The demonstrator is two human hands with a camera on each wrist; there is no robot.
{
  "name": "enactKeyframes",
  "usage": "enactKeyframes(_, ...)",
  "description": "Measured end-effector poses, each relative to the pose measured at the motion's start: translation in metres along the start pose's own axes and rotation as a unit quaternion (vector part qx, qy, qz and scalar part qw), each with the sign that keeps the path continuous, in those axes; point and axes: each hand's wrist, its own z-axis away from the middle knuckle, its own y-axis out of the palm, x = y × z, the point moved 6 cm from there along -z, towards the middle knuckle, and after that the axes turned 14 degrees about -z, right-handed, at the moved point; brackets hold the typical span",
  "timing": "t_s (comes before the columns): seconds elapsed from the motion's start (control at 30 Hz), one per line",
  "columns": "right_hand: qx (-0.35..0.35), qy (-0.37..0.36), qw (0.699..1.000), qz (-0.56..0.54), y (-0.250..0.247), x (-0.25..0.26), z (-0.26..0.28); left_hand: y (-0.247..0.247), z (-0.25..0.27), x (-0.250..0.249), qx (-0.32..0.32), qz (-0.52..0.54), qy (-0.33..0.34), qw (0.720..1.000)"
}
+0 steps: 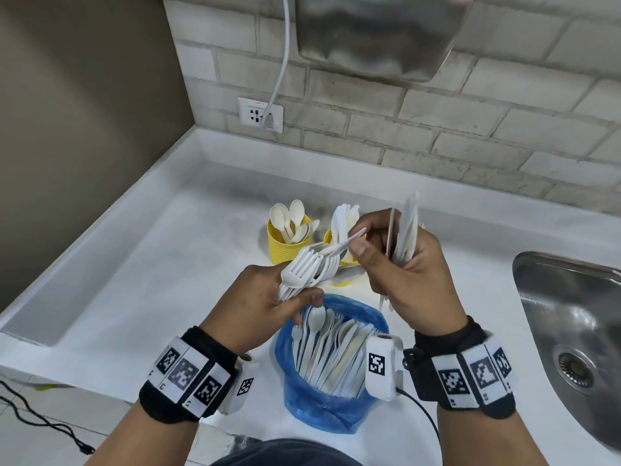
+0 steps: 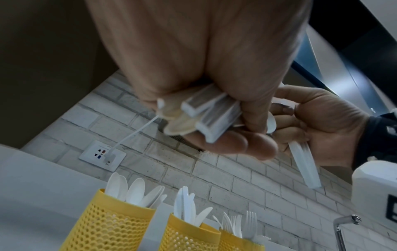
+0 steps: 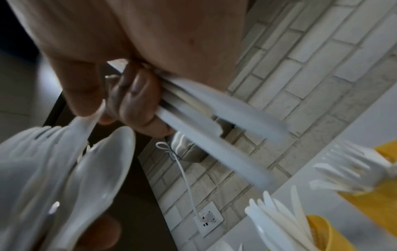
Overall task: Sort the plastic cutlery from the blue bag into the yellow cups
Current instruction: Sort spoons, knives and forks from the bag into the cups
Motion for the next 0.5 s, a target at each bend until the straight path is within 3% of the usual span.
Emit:
enactKeyframes(0.17, 0.005, 0.015, 1.000, 0.002, 0.004, 0.004, 0.001, 0.002, -0.001, -0.002, 0.005, -0.006, 0.004, 1.000)
enactKeyframes(0.3, -0.065, 0.013, 0.994, -0.090, -0.005, 0.001, -0.002, 0.002, -0.002, -0.002, 0.010, -0.004, -0.001, 1.000)
enactKeyframes(0.5, -0.169, -0.054, 0.970, -0.169, -0.024, 0.013, -0.006, 0.002, -0.002, 0.000, 0.012, -0.006, 0.006, 1.000)
